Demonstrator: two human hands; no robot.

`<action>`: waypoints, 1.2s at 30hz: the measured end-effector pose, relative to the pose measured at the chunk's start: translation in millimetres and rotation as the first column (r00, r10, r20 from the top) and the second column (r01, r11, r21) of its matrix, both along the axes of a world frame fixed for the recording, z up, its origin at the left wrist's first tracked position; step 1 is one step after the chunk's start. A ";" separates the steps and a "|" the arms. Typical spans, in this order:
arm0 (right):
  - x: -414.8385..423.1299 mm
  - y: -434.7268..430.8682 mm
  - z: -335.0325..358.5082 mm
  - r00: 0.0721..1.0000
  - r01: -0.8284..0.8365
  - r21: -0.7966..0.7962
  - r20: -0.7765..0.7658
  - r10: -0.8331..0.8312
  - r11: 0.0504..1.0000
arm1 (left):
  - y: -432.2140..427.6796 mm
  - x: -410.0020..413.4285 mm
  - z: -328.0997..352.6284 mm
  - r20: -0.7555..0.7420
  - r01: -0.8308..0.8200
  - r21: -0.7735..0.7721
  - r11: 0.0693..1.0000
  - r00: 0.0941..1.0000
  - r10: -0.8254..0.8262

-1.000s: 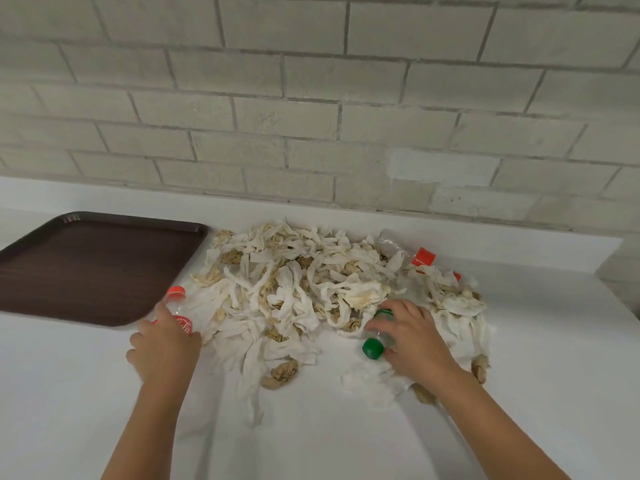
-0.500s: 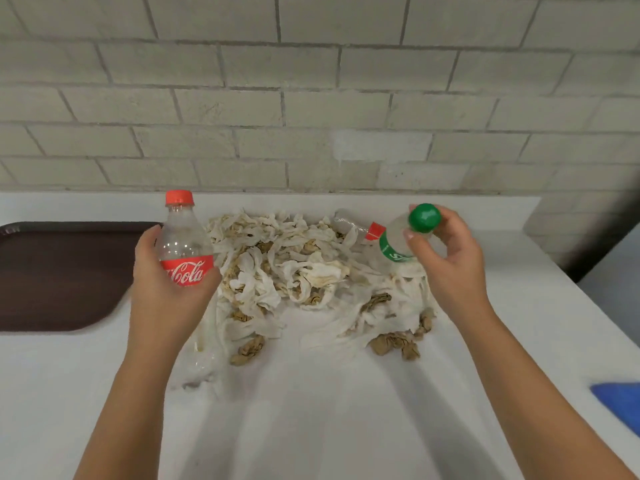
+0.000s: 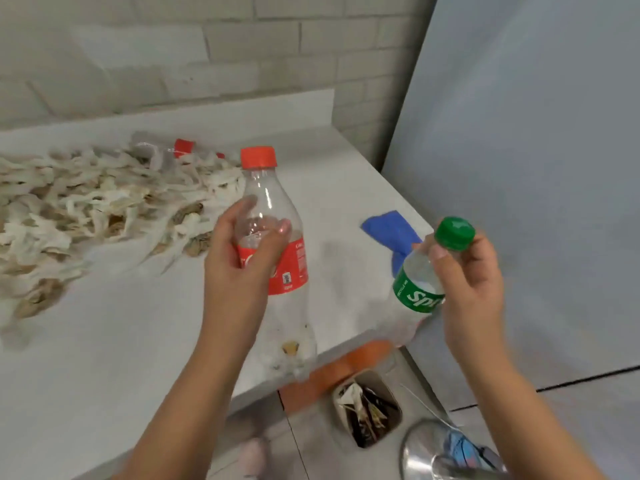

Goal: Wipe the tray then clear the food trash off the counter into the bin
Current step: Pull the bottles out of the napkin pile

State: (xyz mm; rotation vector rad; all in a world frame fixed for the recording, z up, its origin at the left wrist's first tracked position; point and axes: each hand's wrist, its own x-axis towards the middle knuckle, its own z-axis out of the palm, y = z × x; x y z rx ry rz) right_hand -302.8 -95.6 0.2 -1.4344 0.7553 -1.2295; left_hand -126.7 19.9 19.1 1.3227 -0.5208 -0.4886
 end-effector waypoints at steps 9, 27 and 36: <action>-140.9 17.3 -122.1 0.928 0.055 0.122 -0.372 -0.006 0.991 | -12.4 -138.6 -97.1 -0.067 0.255 0.284 0.924 0.967 -0.246; -139.9 -12.9 -258.6 0.613 0.060 0.387 -0.742 0.272 0.920 | -49.6 -171.2 -291.6 -0.152 0.364 0.803 0.472 0.890 -0.429; -130.4 -5.0 -245.8 0.723 0.016 0.271 -0.668 0.176 0.963 | -32.8 -168.2 -261.9 0.106 0.210 0.747 0.631 0.899 -0.425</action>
